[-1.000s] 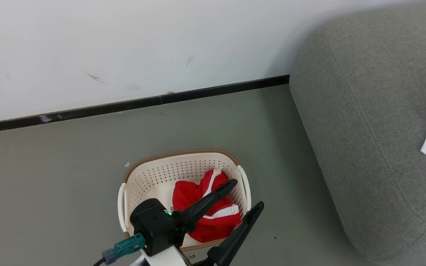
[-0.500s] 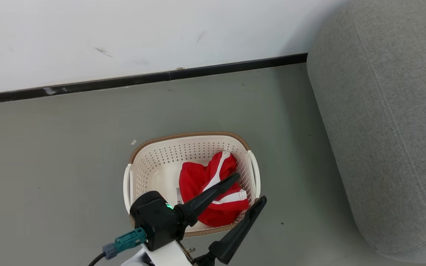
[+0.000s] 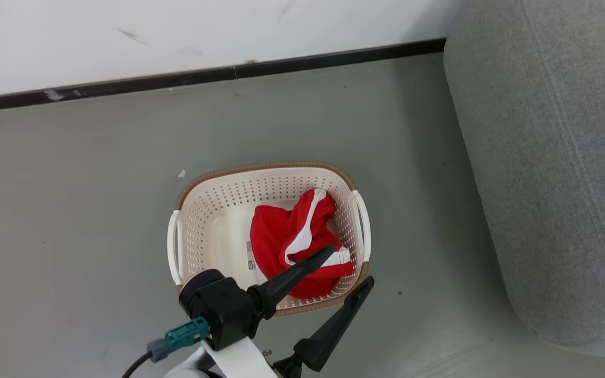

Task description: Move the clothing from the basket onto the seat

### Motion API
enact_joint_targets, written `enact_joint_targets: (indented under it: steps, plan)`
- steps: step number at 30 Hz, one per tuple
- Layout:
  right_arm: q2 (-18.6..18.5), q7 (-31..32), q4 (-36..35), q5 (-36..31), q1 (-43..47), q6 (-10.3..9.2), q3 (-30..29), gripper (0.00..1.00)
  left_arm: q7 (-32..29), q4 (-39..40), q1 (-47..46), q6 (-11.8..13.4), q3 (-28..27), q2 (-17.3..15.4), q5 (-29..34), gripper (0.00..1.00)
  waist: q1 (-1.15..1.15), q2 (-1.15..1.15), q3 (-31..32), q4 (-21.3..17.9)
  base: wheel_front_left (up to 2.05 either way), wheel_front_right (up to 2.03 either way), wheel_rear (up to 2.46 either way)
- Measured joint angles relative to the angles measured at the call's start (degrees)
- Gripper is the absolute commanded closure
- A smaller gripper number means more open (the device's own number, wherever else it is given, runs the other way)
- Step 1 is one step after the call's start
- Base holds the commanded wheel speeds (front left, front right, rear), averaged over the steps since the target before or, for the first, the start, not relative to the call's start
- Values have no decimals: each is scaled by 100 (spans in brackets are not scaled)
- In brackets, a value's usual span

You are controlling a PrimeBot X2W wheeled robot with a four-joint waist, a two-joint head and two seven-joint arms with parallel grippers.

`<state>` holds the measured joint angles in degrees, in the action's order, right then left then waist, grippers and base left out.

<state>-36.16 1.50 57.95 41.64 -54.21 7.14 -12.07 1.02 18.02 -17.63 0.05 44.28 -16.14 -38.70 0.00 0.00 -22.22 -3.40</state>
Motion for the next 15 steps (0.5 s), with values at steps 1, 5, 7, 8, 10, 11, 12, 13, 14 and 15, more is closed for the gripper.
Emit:
enact_joint_targets:
  steps: [1,5,7,8,10,11,12,13,14,15]
  plan:
    - [0,-4,26,24,25,0,-2,100,-4,20,-22,19,-2,-4,1,0,0,0,-42,-9,0,0,0]
    - [180,-124,-23,80,58,0,64,100,-56,65,-114,56,-79,-36,11,0,0,0,-206,-57,0,0,0]
    - [299,-175,-36,156,62,0,116,100,-102,68,-158,89,-97,-57,48,0,0,0,-287,-88,0,0,0]
    - [333,-210,-34,174,71,0,141,100,-103,74,-191,89,-101,-58,60,0,0,0,-326,-105,0,0,0]
    - [349,-227,-37,176,132,0,214,100,-143,104,-246,91,-109,-56,96,0,0,0,-405,-142,0,0,0]
    - [363,-261,-45,174,179,0,271,100,-154,113,-271,92,-109,-57,110,0,0,0,-444,-161,0,0,0]
    - [399,-321,-83,143,246,0,344,100,-155,120,-293,101,-113,-58,123,0,0,0,-481,-182,0,0,0]
    - [476,-385,-125,110,305,0,386,100,-168,124,-307,116,-125,-62,145,0,0,0,-516,-207,0,0,0]
    - [559,-398,-136,119,343,0,416,100,-191,131,-314,131,-131,-64,149,0,0,0,-549,-230,0,0,0]
    - [624,-398,-136,124,360,0,466,100,-197,140,-314,133,-137,-73,151,0,0,0,-584,-253,0,0,0]
